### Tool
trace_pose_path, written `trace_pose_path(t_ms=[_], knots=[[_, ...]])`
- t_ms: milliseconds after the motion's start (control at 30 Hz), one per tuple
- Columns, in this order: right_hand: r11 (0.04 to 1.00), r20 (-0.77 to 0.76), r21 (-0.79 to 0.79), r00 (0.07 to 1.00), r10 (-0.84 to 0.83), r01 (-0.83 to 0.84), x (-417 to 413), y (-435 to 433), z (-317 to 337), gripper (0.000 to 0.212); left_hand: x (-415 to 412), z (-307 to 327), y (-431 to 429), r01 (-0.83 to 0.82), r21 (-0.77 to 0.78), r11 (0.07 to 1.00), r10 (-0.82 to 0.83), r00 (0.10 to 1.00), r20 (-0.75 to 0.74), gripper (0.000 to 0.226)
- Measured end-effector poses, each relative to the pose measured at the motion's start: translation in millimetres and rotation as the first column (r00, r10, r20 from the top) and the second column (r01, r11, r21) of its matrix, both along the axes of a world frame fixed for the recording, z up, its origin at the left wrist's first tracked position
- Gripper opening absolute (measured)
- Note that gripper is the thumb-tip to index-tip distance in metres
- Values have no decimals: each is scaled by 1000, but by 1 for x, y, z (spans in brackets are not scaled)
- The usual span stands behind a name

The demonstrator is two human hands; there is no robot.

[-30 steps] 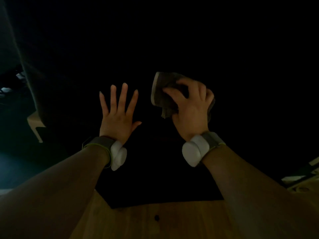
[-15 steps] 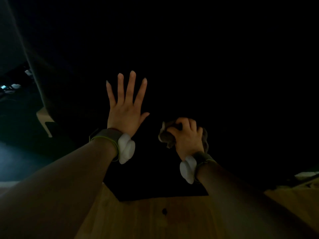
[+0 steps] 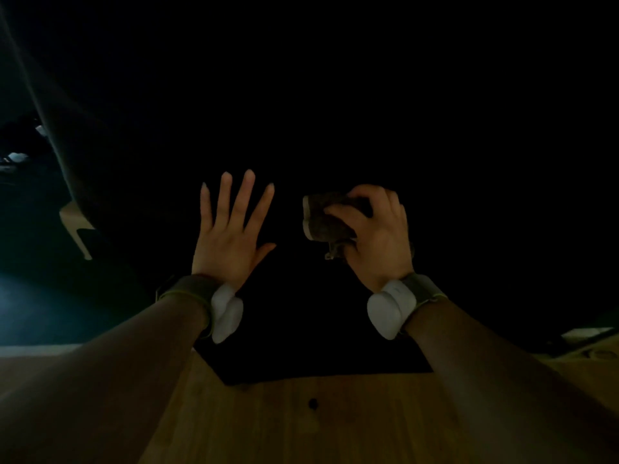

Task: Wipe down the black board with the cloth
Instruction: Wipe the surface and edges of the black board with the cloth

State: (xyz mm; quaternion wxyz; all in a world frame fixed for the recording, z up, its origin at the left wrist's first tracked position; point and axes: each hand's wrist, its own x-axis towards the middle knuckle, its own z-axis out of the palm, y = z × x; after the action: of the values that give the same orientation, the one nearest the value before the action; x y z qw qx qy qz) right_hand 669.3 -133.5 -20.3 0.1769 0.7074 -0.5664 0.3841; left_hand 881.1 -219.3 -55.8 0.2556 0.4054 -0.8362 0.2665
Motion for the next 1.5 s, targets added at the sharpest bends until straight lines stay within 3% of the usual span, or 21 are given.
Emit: trace_pose_path(t_ms=[100,200,367,567,700,867,967,1067,1300,1500], knots=[[995,50,-93,998,-24,29,-1,-5,4,37,10,-24,1,-18,18,1000,17,999,46,78],[995,46,-84,998,-49,52,-2,-13,-11,34,6,-31,-5,-37,8,999,36,999,35,79],[987,9,120,994,-106,104,12,-15,-57,39,3,-33,-13,-25,10,1000,25,1000,-4,85],[961,-43,261,996,-84,92,20,-8,-94,35,3,-37,-14,-47,9,999,47,999,22,83],[902,-26,422,996,-84,87,18,-10,-103,30,4,-34,-10,-74,17,997,73,996,50,79],[788,-4,615,1000,-17,16,9,-7,-105,42,9,-29,-2,-61,30,998,59,995,75,77],[810,84,585,996,-15,-37,6,1,-87,41,13,-18,6,-46,25,999,44,996,84,76],[829,75,557,997,-3,-39,8,3,-67,40,18,-9,13,-13,24,1000,11,997,80,70],[889,90,452,995,41,-77,24,13,-10,40,25,44,31,7,73,997,-4,999,-37,64],[929,64,368,998,4,-28,21,27,48,42,30,91,38,35,130,991,-12,985,-171,72]])
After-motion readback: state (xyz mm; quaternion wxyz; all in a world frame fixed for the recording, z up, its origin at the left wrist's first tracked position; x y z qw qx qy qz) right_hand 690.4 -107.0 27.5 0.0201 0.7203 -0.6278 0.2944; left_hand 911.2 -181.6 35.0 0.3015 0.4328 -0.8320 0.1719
